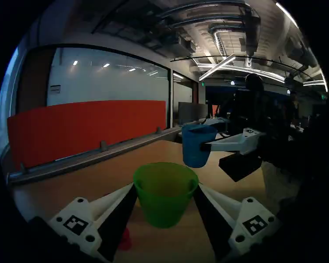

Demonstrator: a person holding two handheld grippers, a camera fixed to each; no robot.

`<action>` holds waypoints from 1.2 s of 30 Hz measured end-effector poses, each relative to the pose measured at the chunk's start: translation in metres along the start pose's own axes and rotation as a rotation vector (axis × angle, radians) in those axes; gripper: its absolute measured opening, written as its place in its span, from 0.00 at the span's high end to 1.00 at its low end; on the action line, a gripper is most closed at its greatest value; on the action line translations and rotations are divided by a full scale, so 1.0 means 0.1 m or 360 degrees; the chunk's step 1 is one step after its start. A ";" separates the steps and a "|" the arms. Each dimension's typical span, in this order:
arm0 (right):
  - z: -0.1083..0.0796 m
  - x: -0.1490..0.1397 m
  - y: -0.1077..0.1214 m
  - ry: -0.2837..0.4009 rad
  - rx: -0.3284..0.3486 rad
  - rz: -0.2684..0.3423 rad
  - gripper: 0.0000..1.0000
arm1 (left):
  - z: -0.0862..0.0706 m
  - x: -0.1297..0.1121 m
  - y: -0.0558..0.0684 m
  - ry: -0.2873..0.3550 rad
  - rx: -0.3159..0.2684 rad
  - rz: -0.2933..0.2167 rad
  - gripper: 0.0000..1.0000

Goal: Pour water

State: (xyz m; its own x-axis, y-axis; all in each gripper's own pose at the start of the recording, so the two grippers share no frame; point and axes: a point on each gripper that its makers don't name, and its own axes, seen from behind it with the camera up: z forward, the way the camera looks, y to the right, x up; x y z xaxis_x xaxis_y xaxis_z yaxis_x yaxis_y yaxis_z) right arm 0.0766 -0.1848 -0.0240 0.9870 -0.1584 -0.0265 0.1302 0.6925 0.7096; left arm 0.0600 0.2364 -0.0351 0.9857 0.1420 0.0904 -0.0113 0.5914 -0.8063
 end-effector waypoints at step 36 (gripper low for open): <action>0.28 0.58 0.06 -0.0092 0.0024 -0.0725 0.11 | 0.10 -0.01 0.11 0.0074 -0.0047 -0.0019 0.15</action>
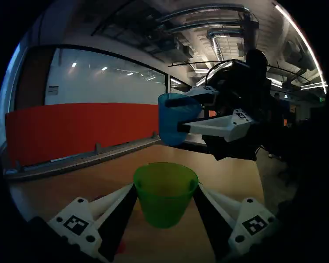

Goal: Pour water

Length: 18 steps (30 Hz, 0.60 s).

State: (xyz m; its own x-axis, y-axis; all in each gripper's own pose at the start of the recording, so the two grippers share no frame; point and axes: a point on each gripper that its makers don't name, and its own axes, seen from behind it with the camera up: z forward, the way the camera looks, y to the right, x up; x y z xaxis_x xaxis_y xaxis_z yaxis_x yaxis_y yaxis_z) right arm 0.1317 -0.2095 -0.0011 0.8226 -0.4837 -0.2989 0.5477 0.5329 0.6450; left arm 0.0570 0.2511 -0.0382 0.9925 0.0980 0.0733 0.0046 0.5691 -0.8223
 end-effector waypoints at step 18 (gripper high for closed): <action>0.07 0.25 0.13 -0.0013 -0.0029 -0.0351 0.11 | 0.03 0.06 0.02 0.0019 -0.0011 0.0015 0.15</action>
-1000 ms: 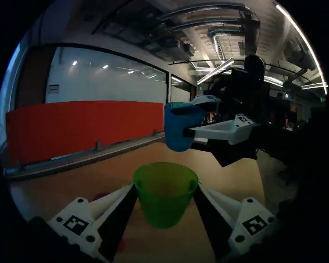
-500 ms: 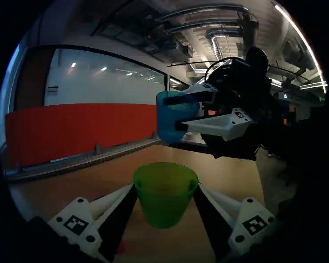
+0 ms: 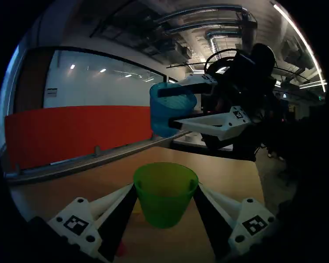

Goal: Pour water

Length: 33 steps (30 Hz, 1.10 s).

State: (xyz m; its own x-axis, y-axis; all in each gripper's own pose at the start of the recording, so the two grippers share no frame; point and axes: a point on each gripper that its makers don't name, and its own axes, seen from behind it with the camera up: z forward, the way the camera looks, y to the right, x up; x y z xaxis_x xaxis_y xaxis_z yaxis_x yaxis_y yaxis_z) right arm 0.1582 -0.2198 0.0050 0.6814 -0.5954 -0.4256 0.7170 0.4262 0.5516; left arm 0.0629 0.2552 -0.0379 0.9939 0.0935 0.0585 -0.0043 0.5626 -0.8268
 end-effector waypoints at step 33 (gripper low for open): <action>0.29 0.19 0.13 -0.0046 -0.0027 -0.0549 0.11 | 0.05 0.04 -0.05 0.0014 -0.0003 0.0007 0.15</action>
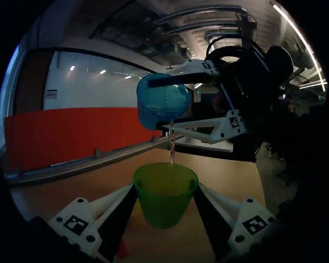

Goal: Pour water

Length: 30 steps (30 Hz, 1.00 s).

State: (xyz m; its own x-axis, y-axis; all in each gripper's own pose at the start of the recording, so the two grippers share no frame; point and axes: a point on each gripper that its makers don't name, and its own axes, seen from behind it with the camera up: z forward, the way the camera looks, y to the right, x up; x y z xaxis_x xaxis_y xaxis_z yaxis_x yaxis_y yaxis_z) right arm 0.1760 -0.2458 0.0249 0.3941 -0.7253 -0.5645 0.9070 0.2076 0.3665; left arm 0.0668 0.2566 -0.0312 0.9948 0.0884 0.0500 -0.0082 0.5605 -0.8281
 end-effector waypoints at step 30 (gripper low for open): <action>0.11 0.00 0.15 -0.0011 -0.0083 -0.0273 0.11 | 0.02 0.00 0.04 -0.0009 -0.0022 0.0004 0.15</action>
State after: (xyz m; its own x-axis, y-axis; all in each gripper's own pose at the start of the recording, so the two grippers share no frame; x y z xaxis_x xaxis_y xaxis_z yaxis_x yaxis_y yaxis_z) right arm 0.1878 -0.2497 0.0387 0.2322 -0.7576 -0.6100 0.9673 0.1143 0.2262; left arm 0.0663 0.2607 -0.0335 0.9942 0.0947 0.0509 -0.0095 0.5486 -0.8360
